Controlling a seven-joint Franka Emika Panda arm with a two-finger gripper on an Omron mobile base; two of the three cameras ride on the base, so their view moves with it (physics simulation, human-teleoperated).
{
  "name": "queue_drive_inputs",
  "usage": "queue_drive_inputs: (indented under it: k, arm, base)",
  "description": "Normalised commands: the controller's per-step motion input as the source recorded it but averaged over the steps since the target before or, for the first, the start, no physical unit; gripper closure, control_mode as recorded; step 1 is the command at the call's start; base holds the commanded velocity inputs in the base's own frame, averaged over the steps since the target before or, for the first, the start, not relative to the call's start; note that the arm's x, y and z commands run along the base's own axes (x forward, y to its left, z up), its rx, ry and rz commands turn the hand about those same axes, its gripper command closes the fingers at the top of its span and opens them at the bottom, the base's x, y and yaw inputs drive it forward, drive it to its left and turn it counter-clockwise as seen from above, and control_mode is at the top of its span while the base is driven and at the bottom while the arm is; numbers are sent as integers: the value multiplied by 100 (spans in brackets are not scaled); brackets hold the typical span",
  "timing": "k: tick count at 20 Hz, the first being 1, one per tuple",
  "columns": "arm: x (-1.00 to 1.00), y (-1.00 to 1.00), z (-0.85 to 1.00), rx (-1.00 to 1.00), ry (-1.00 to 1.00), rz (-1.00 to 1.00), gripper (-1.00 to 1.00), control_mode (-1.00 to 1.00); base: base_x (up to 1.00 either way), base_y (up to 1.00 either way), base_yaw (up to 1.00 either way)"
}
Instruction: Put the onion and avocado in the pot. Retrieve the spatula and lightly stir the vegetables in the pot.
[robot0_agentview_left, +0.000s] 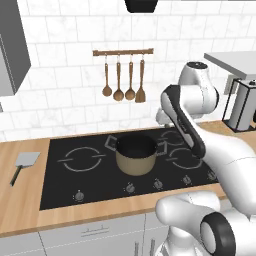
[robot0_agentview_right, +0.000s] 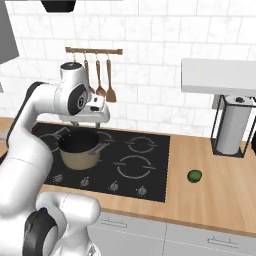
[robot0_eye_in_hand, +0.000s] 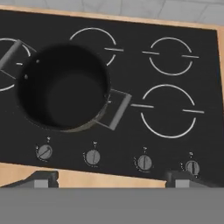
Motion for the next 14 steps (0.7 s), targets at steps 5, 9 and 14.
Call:
queue_drive_inputs:
  k: [5, 9, 14]
  arm:
    - [-22, -98, -54, -5, 1, -14, -100, -100]
    - [-7, -100, -52, -9, 4, -18, -100, -100]
    - [31, -100, -38, -3, 13, -19, -100, -100]
  base:
    - [0, 0, 0]
    - [0, 0, 0]
    - [0, 0, 0]
